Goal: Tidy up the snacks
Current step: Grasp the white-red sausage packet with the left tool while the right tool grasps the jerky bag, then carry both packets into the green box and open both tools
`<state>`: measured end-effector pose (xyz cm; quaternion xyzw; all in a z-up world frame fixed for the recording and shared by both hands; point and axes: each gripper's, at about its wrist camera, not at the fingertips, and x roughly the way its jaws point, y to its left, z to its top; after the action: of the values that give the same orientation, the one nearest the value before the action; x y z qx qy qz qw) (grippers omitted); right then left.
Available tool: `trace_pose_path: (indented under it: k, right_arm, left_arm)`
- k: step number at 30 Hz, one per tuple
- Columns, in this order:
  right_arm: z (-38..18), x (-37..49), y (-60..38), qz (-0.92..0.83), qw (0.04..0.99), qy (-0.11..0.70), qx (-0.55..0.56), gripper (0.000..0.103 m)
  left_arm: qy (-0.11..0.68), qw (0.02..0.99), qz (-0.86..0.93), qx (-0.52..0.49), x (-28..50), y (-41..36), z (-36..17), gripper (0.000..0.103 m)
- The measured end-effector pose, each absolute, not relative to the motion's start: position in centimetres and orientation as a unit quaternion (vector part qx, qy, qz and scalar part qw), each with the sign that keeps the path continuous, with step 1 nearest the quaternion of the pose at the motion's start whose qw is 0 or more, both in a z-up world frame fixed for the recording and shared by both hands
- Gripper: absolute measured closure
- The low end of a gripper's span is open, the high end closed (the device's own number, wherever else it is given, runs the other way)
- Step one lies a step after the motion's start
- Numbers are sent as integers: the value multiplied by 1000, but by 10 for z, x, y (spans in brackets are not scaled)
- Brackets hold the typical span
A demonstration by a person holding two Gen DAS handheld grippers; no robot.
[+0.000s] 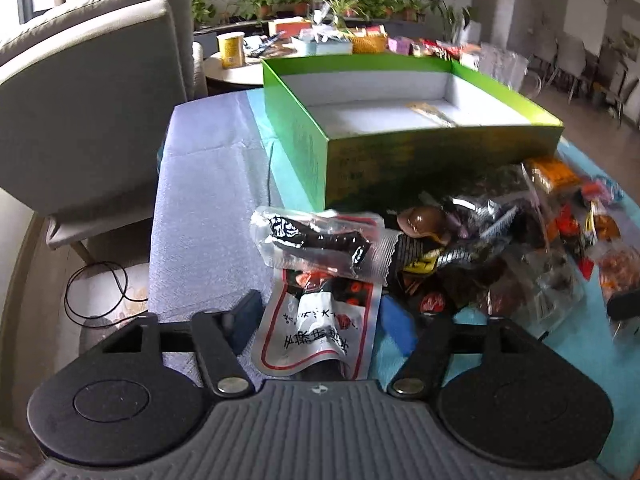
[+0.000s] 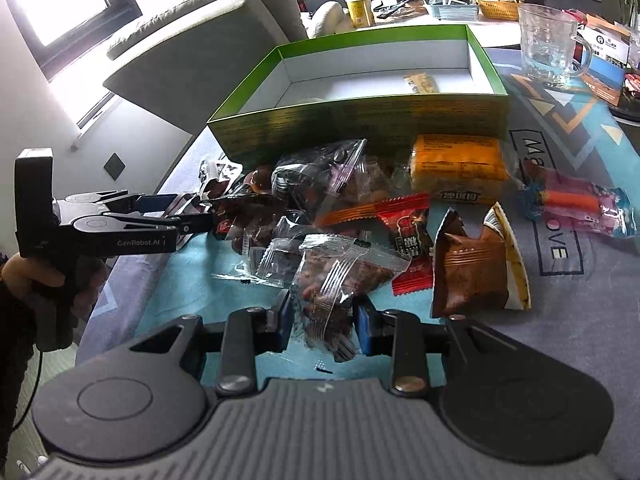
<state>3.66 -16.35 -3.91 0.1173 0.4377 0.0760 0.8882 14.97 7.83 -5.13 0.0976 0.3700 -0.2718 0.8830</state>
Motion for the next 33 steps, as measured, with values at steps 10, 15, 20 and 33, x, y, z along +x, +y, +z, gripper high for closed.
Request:
trace_pose_path:
  k: [10,15,20,33]
  right_arm:
    - [-33,31,-172,71,896,420,126,69]
    - [-25,25,-177,72,906,396,133,69]
    - [-20,19,-182,69,912,380,140,69]
    - [7,20,-204,57,937,309,150,69]
  left_arm:
    - [341,894,-280,70,108,78,-22,48]
    - [309,898,-309,56,75,67,2,48]
    - [277,893,-348,66,50,37,20,48]
    - [205,930,-300,51,53,-5,52,47]
